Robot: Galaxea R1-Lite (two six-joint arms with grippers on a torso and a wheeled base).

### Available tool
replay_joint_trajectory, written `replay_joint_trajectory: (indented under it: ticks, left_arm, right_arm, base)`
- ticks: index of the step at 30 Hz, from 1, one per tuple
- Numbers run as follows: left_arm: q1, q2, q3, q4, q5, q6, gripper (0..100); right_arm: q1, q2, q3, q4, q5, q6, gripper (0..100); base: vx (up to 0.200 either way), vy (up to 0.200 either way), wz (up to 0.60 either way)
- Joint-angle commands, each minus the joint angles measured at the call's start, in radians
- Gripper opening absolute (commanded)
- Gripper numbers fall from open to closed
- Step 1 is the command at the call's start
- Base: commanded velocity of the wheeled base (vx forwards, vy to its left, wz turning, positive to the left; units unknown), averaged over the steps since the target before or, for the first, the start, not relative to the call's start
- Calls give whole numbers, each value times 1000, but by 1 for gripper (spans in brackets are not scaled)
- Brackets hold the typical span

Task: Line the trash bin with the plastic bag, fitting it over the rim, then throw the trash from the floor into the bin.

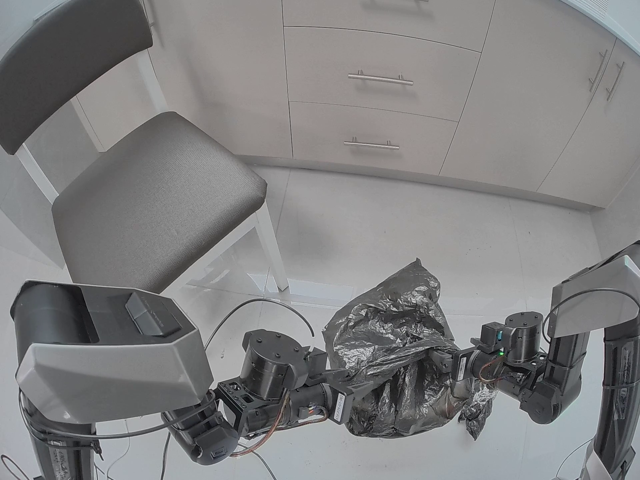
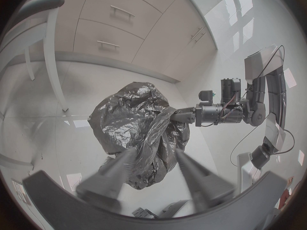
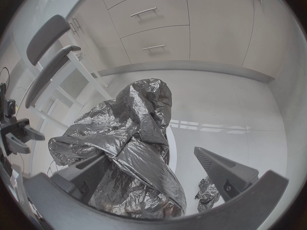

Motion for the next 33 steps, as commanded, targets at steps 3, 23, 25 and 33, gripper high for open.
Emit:
replay_joint_trajectory:
  ticks: [3,23,25,33]
  left_arm:
    - [-1,-37,5,-6,3,14,100]
    - [5,87,-58,23,110,496,100]
    - [5,90,-66,23,113,503,100]
    - [5,136,-147,23,204,554,100]
  right_arm:
    - [1,-12,1,-18,0,0,100]
    - [-1,-21,0,-18,0,0,100]
    - [-1,-21,0,-18,0,0,100]
    - [2,-29,0,-18,0,1,100]
  base:
    - [0,0,0]
    - [0,0,0]
    - [0,0,0]
    - [0,0,0]
